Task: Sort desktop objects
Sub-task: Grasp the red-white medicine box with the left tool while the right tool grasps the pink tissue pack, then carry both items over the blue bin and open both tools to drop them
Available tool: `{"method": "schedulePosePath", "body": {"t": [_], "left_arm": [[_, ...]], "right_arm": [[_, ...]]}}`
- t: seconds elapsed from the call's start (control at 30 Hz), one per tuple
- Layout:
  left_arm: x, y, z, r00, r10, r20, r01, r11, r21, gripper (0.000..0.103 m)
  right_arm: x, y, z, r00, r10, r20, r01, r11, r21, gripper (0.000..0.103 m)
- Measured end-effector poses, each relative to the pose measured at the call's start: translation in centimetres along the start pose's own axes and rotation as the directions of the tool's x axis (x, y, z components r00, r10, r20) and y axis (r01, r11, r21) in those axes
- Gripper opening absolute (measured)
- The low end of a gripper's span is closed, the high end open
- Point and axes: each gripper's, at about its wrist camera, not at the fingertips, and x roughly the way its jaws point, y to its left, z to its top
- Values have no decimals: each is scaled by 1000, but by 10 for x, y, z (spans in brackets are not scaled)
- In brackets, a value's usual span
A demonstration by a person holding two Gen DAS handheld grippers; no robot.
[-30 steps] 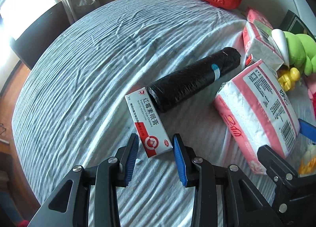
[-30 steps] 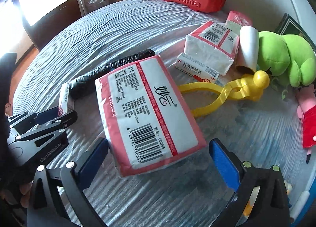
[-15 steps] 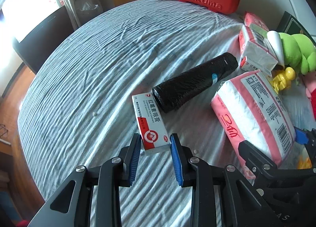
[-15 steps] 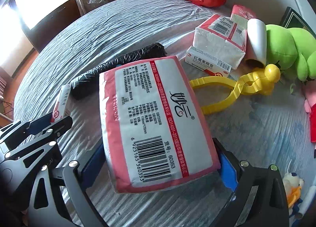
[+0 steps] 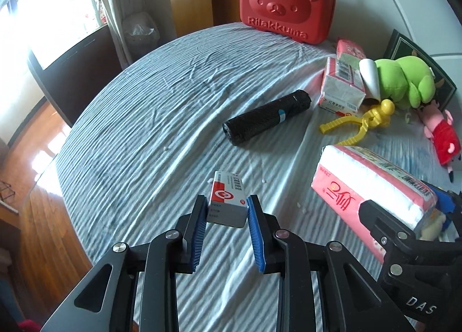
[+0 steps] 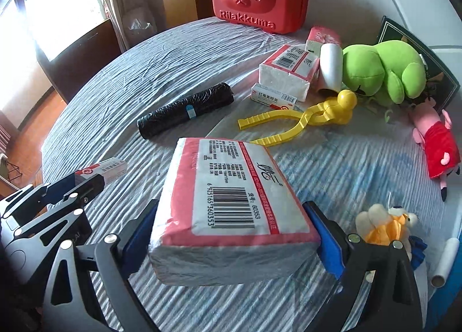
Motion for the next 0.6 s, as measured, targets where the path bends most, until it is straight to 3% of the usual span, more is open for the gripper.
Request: {"method": "schedulePosePath", "body": {"t": [0.17, 0.37, 0.6], "left_arm": [[-37, -4, -2, 999, -18, 52, 16, 999, 30, 28], [-72, -5, 6, 991, -83, 108, 74, 993, 87, 28], [-122, -11, 20, 964, -192, 185, 160, 971, 176, 27]], "right_arm": [[-38, 5, -10, 999, -7, 43, 7, 1000, 5, 96], [-85, 5, -12, 991, -74, 112, 68, 996, 53, 95], [-156, 6, -18, 958, -192, 211, 165, 976, 138, 95]]}}
